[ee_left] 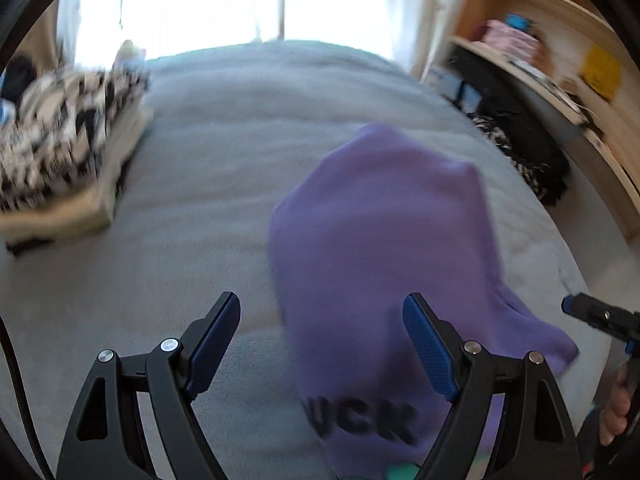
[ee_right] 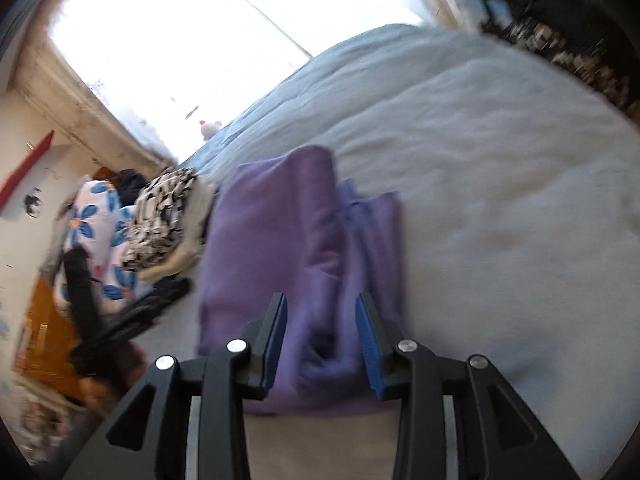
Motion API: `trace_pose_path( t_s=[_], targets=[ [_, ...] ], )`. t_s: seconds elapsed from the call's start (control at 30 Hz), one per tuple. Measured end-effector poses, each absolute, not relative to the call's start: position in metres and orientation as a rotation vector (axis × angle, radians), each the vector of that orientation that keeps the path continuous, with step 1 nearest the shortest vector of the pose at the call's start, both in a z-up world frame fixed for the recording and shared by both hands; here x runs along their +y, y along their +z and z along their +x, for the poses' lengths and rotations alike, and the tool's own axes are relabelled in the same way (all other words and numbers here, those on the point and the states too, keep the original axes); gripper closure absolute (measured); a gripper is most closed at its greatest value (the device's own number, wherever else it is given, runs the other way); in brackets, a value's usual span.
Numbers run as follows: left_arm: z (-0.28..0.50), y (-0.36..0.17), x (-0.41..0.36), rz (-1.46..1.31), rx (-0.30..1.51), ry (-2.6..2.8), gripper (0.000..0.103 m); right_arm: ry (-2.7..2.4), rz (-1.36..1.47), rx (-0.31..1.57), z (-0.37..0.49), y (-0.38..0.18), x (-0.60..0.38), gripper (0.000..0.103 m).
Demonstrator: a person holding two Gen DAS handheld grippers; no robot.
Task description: Fold large clothes
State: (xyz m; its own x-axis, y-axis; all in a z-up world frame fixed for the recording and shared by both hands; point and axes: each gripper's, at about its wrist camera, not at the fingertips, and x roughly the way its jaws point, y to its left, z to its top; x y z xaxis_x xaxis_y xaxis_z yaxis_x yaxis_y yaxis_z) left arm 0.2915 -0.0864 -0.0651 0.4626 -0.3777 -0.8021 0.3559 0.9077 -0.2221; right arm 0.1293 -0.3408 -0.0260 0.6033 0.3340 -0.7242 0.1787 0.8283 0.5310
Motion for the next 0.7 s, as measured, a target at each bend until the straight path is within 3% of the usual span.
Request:
trace_pose_path(
  t_s=[0.23,0.43,0.47,0.5,0.7],
  targets=[
    [0.322,-0.086,-0.085,-0.11,1.032,-0.495,0.021,0.099,0.619,1.14,0.185,-0.071,-0.329,0.068],
    [0.335,-0.097,-0.101,-0.084,1.025,-0.529,0.02,0.108,0.661,1.193,0.199,-0.101,-0.329,0.068],
    [0.336,-0.096,-0.106,-0.067,1.018,-0.526,0.02,0.114,0.653,1.186,0.197,-0.102,-0.328,0.071],
    [0.334,-0.094,-0.109,-0.054,1.013,-0.521,0.02,0.116,0.632,1.169,0.196,-0.1,-0.327,0.087],
    [0.328,-0.082,-0.138,0.031,0.99,-0.518,0.021,0.048,0.565,1.019,0.163,-0.074,-0.337,0.09]
  ],
)
